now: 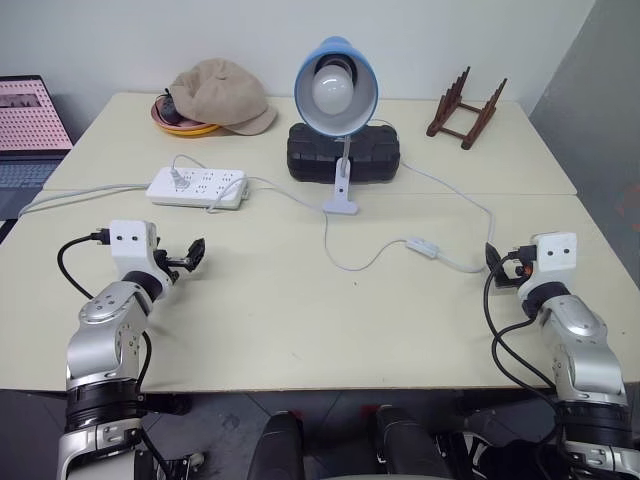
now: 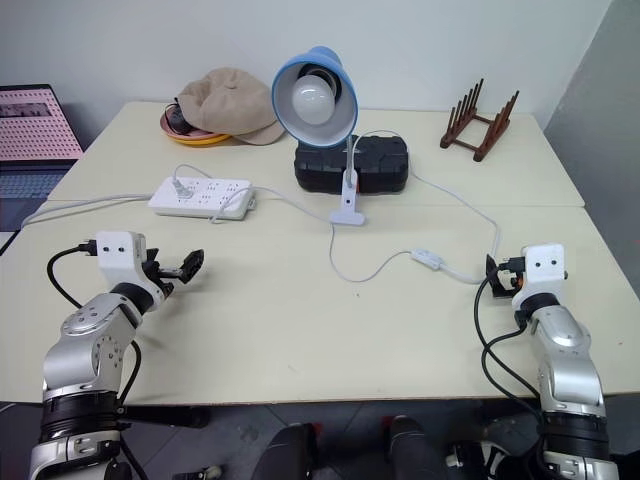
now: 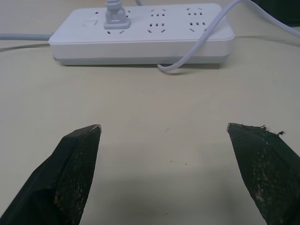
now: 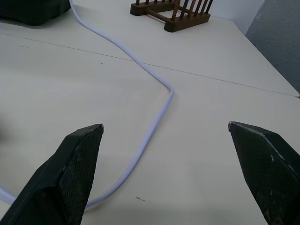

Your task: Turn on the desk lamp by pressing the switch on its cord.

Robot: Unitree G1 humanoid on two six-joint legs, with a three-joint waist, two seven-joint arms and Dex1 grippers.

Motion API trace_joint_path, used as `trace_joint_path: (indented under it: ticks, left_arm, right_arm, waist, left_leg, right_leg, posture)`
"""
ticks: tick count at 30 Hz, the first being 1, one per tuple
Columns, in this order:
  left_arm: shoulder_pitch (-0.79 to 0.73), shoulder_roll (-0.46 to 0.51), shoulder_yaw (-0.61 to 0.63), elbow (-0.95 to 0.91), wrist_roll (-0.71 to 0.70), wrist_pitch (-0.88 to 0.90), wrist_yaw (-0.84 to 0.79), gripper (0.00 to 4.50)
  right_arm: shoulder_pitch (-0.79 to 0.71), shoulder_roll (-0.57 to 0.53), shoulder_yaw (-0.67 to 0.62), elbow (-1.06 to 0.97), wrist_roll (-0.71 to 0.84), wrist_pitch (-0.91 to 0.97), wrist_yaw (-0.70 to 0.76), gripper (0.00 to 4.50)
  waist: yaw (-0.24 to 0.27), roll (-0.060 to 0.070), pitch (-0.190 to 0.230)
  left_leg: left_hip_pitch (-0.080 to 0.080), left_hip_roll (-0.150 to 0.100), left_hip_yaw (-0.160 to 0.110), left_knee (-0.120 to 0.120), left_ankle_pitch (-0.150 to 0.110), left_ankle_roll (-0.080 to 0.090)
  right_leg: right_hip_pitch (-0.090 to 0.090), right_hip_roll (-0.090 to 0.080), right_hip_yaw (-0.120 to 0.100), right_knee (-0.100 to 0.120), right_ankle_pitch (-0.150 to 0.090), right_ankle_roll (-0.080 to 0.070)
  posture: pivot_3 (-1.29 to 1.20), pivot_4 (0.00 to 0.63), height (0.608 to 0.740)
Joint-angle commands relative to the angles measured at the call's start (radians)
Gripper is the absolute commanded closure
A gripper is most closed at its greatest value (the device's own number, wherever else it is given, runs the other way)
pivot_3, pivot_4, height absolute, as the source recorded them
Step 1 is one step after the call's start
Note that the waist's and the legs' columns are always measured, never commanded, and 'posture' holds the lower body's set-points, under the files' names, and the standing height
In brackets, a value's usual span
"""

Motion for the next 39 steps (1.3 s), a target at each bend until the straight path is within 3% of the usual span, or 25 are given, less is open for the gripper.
trace_joint_path:
  ticks: [1, 8, 11, 14, 19, 26, 39]
  left_arm:
    - [-0.011, 0.014, 0.016, -0.031, -0.013, -0.013, -0.018, 0.00]
    - [0.001, 0.032, 0.023, -0.038, -0.011, -0.018, -0.043, 0.00]
    - [-0.002, 0.057, 0.004, -0.071, -0.015, -0.002, -0.086, 0.00]
    - [-0.010, 0.108, -0.064, -0.155, -0.054, 0.061, -0.218, 0.00]
    - [-0.060, 0.211, -0.214, -0.299, -0.120, 0.143, -0.468, 0.00]
    - [-0.223, 0.237, -0.365, -0.362, -0.206, 0.231, -0.690, 0.00]
    - [-0.303, 0.210, -0.443, -0.348, -0.201, 0.224, -0.784, 0.00]
  right_arm:
    - [-0.021, -0.022, -0.026, -0.040, 0.004, -0.002, -0.001, 0.02]
    - [-0.050, -0.053, -0.021, -0.023, 0.022, -0.005, 0.052, 0.02]
    - [-0.068, -0.074, -0.005, -0.055, 0.116, 0.029, 0.185, 0.02]
    - [-0.090, -0.125, 0.032, -0.087, 0.218, 0.126, 0.348, 0.02]
    - [-0.174, -0.164, 0.102, -0.048, 0.297, 0.253, 0.489, 0.02]
    - [-0.314, -0.140, 0.188, 0.128, 0.298, 0.359, 0.562, 0.02]
    - [-0.410, -0.134, 0.227, 0.349, 0.276, 0.435, 0.638, 0.02]
  waist:
    - [0.000, 0.000, 0.000]
    - [0.000, 0.000, 0.000]
    - [0.000, 0.000, 0.000]
    - [-0.002, 0.000, 0.000]
    - [-0.002, 0.000, 0.000]
    - [-0.004, 0.000, 0.000]
    - [-0.011, 0.000, 0.000]
  left_leg:
    - [0.000, 0.000, 0.000, 0.000, 0.000, 0.000]
    - [0.000, 0.000, 0.000, 0.000, 0.000, 0.000]
    - [0.000, 0.000, 0.000, 0.000, 0.000, 0.000]
    - [-0.001, 0.000, 0.000, 0.000, 0.000, 0.000]
    - [0.000, 0.000, 0.000, 0.001, 0.000, 0.000]
    - [-0.001, 0.000, -0.001, 0.002, 0.000, 0.000]
    - [-0.001, 0.000, -0.001, 0.001, 0.000, 0.000]
  right_leg:
    - [0.000, 0.000, 0.000, 0.000, 0.000, 0.000]
    - [0.000, 0.000, 0.000, 0.000, 0.000, 0.000]
    - [0.000, 0.000, 0.000, 0.000, 0.000, 0.000]
    - [0.000, 0.000, 0.000, 0.000, 0.000, 0.000]
    - [0.001, 0.000, 0.000, 0.000, 0.000, 0.000]
    - [0.000, 0.001, 0.000, 0.000, 0.000, 0.000]
    - [0.000, 0.001, 0.000, 0.000, -0.001, 0.000]
  posture:
    - [0.00, 0.150, 0.740]
    - [0.00, 0.150, 0.740]
    - [0.00, 0.150, 0.740]
    - [0.00, 0.150, 0.740]
    - [0.00, 0.150, 0.740]
    - [0.00, 0.150, 0.740]
    - [0.00, 0.150, 0.740]
